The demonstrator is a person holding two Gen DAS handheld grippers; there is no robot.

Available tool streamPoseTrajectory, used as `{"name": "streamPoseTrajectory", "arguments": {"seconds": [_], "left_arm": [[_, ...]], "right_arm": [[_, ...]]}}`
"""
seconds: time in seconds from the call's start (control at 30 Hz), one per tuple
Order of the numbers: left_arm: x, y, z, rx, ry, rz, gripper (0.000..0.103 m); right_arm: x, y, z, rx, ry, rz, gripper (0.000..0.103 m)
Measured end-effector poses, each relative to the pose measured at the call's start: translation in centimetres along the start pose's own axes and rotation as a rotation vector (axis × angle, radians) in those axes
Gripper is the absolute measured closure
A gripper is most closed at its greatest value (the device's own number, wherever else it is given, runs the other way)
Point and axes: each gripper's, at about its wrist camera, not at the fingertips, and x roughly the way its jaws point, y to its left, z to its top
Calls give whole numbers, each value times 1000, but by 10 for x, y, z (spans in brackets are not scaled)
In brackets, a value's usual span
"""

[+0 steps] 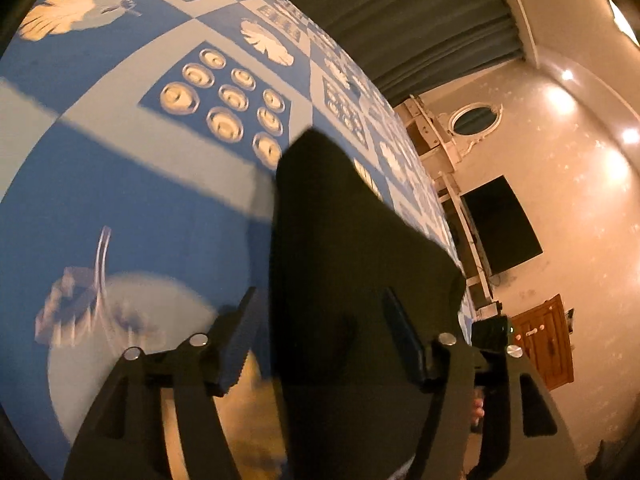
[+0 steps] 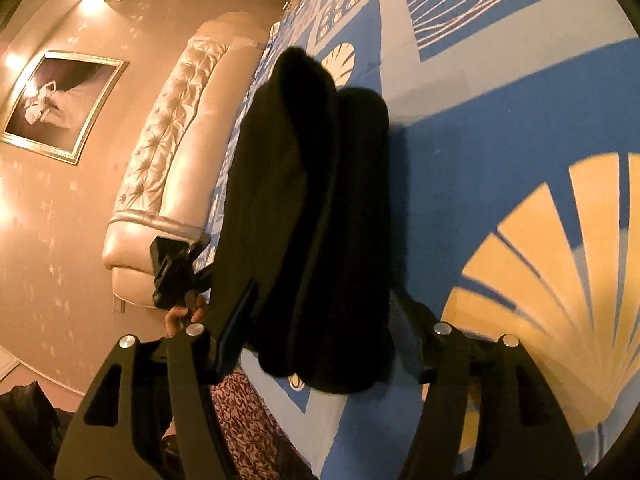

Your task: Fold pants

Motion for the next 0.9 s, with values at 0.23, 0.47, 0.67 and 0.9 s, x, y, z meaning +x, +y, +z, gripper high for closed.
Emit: {"name": "streamPoseTrajectory", "arguments": {"seconds": [0.23, 0.47, 0.67, 0.9], "left_arm": [[8, -11, -28, 64, 61, 71, 30], [11, -12, -35, 125, 40, 96, 30], [10, -9, -37, 105, 35, 69, 26], [20, -18, -38, 160, 57, 84, 12]], "right_arm": [[-5, -13, -10, 48, -26, 11, 70], [-5, -10, -11, 52, -36, 12, 71], [-5, -11, -9, 63, -51, 6, 68], [-6, 6, -18, 47, -96, -88, 53]]}}
